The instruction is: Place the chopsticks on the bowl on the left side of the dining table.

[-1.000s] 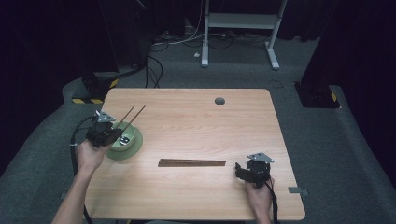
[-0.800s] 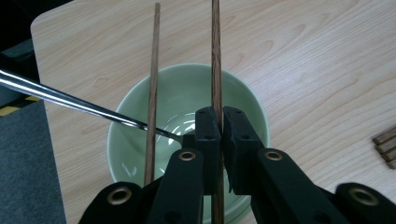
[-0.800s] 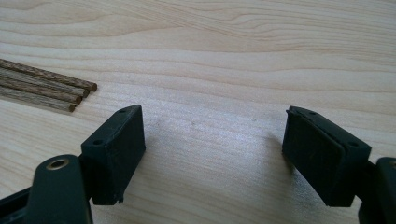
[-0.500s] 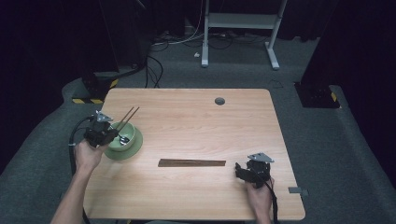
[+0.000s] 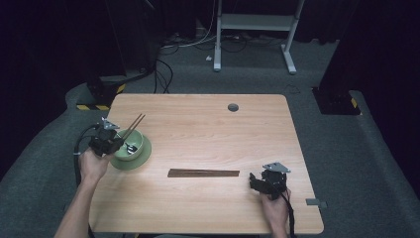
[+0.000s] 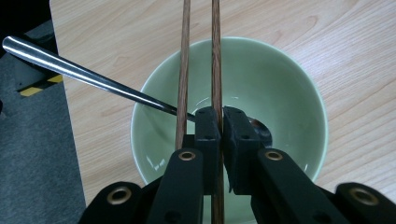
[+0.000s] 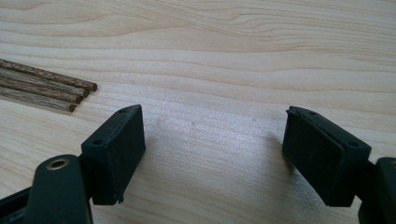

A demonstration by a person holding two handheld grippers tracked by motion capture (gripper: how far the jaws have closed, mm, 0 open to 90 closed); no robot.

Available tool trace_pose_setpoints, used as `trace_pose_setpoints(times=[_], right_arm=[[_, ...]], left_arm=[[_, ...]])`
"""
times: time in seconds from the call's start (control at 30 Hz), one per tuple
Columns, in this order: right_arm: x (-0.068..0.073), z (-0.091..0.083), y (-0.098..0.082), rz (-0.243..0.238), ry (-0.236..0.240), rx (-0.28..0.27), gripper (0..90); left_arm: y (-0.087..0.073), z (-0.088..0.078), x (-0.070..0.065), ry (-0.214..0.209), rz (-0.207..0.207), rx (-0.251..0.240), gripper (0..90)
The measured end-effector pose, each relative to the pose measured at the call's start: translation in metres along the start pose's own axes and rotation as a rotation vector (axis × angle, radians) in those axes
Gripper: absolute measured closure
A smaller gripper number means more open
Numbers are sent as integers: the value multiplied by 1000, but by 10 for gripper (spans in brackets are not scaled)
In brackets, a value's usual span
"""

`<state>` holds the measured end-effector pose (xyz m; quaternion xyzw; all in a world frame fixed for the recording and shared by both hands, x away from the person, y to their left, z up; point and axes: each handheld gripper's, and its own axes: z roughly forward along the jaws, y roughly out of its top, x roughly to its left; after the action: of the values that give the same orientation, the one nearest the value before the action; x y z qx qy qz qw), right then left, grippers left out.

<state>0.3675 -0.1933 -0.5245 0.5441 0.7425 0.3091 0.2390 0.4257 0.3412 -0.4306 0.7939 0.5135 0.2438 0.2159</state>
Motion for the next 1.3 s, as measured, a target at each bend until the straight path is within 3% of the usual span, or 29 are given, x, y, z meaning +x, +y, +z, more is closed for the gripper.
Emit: trace_pose_setpoints(times=[0.77, 1.3], right_arm=[[0, 0, 0, 0, 0, 0, 206], [0, 0, 0, 0, 0, 0, 206]], left_arm=[[-1, 8, 5, 24, -15, 13, 842], [0, 6, 6, -1, -46, -2, 796]])
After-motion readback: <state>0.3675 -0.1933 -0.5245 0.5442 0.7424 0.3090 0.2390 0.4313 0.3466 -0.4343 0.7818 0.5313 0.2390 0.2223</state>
